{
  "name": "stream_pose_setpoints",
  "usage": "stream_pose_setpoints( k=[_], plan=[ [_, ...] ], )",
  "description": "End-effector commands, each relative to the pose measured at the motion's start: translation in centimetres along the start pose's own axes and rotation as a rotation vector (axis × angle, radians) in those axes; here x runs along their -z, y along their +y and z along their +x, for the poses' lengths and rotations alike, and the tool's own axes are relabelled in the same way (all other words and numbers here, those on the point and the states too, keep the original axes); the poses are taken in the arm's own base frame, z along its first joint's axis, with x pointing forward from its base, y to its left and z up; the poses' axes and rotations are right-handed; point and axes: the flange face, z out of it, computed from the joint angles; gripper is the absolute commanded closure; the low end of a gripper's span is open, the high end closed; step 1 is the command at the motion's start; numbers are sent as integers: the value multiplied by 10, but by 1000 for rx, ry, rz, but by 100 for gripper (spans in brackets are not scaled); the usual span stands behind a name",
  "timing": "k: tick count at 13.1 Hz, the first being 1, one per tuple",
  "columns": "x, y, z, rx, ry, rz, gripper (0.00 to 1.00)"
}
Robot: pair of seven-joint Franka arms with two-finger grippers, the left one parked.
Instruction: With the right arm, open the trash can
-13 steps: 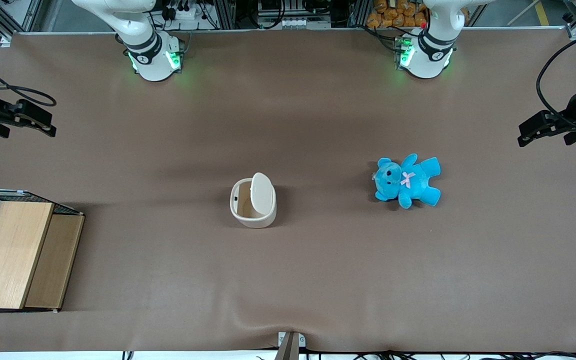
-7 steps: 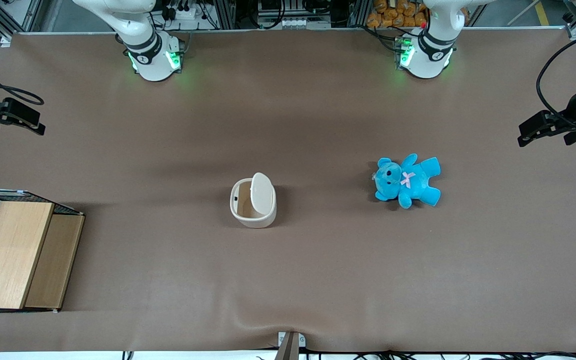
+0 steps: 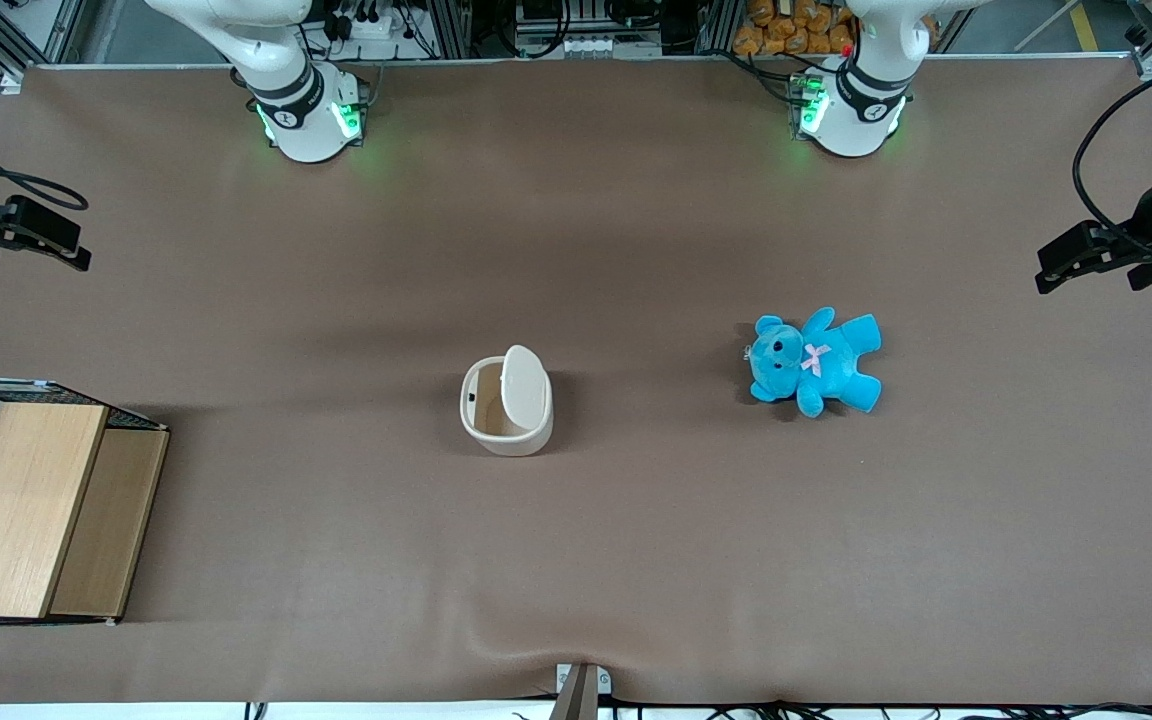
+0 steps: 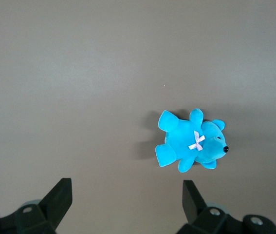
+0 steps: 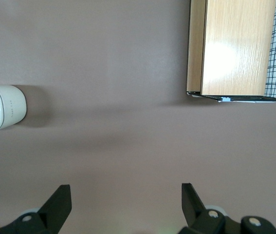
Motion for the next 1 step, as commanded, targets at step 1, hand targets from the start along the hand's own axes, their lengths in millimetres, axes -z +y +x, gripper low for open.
stream_pose_setpoints(
  k=[1],
  plan=[
    [2,2,-5,30,8,13,0]
  ],
)
